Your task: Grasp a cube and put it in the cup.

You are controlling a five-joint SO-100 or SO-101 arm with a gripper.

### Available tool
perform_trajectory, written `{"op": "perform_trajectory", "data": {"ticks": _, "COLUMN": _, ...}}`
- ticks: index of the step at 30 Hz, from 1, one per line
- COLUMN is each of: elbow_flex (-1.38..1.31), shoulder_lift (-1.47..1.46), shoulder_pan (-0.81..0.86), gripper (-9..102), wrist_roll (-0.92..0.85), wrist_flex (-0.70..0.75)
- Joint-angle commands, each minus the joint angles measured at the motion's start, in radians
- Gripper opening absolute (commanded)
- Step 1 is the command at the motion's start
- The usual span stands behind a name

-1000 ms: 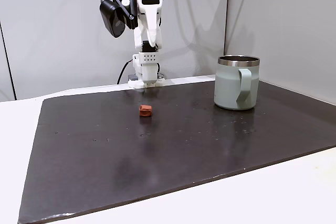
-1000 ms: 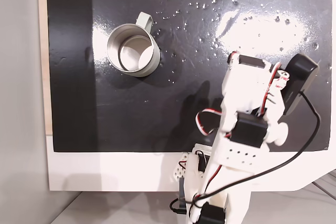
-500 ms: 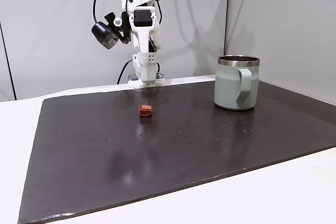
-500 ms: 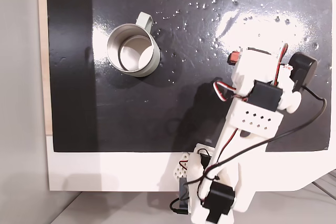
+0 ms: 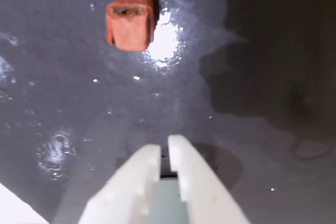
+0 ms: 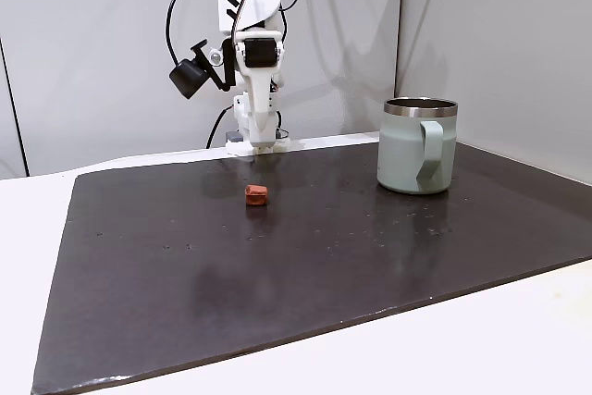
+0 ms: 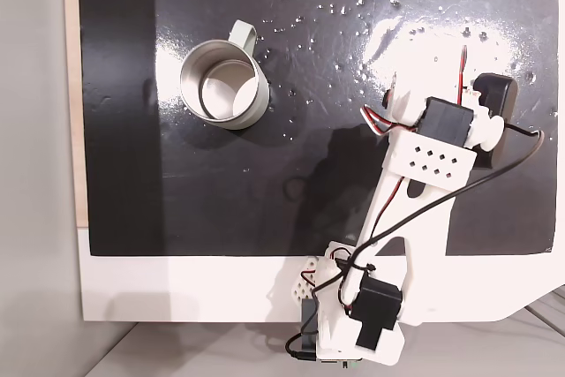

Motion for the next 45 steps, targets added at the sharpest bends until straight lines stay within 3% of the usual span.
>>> {"op": "perform_trajectory", "data": {"ticks": 1, "elbow_flex": -0.061, "shoulder_lift": 0.005, "shoulder_pan": -0.018, "gripper": 0, "wrist_roll": -0.021, "wrist_flex": 0.014}}
{"op": "perform_trajectory", "data": {"ticks": 6, "elbow_flex": -0.06, "shoulder_lift": -0.005, "shoulder_pan": -0.002, "gripper": 3, "wrist_roll": -0.025, "wrist_flex": 0.012}}
{"op": "perform_trajectory", "data": {"ticks": 15, "elbow_flex": -0.064, "shoulder_lift": -0.038, "shoulder_pan": 0.002, "gripper": 24, "wrist_roll": -0.021, "wrist_flex": 0.035}}
{"op": "perform_trajectory", "data": {"ticks": 45, "elbow_flex": -0.218, "shoulder_lift": -0.319, "shoulder_pan": 0.066, "gripper": 23, "wrist_roll": -0.061, "wrist_flex": 0.002}}
